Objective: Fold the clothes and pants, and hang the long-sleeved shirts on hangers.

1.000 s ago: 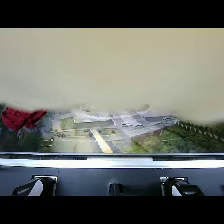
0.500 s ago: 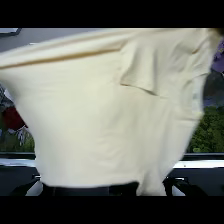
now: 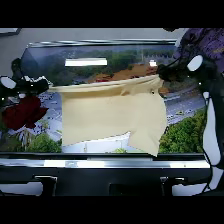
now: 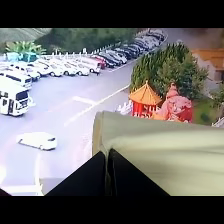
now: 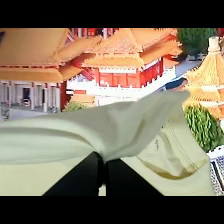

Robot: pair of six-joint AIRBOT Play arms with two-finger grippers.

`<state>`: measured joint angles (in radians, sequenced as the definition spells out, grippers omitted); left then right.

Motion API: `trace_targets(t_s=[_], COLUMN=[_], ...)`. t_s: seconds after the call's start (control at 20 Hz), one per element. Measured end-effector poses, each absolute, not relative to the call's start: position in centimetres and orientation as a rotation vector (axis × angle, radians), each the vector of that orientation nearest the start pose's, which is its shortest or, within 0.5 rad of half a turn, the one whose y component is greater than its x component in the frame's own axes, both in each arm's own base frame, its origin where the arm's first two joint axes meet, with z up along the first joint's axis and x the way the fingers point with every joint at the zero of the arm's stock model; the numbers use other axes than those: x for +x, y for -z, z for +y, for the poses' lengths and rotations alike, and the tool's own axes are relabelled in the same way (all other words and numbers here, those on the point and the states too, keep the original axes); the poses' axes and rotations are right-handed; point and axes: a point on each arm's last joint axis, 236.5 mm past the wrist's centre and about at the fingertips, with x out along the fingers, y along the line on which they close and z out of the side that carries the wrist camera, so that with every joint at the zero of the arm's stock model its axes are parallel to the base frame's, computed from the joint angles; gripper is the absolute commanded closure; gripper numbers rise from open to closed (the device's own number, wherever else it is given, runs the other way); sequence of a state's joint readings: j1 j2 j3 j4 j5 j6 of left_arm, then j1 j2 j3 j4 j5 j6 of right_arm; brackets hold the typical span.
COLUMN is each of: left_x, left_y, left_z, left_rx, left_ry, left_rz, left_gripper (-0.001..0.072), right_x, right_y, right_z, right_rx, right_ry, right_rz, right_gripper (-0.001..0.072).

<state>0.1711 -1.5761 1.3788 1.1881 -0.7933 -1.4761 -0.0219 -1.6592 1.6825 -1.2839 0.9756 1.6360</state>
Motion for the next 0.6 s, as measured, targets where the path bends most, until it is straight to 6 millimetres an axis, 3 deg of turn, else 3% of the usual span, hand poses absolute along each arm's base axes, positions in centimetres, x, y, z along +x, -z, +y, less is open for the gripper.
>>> trace_targets(t_s=[0.15,0.25,0.6], left_x=[52.4,51.7,46.8], left_y=[1.9,2.8,5.3], left_z=[1.9,1.3,-1.3], left_rx=[-0.393,-0.405,-0.431], left_ry=[0.005,0.014,0.074], left_rz=[0.987,1.034,1.281], left_gripper=[0.0692,0.0692,0.0691], right_x=[55.8,55.5,52.5], right_y=[-2.7,-1.4,1.4], right_z=[3.7,3.0,1.1], right_rx=[0.317,0.293,0.217], right_ry=[-0.062,-0.036,0.032], right_rz=[0.993,1.023,1.185], right_gripper=[0.0686,0.0686,0.0685])
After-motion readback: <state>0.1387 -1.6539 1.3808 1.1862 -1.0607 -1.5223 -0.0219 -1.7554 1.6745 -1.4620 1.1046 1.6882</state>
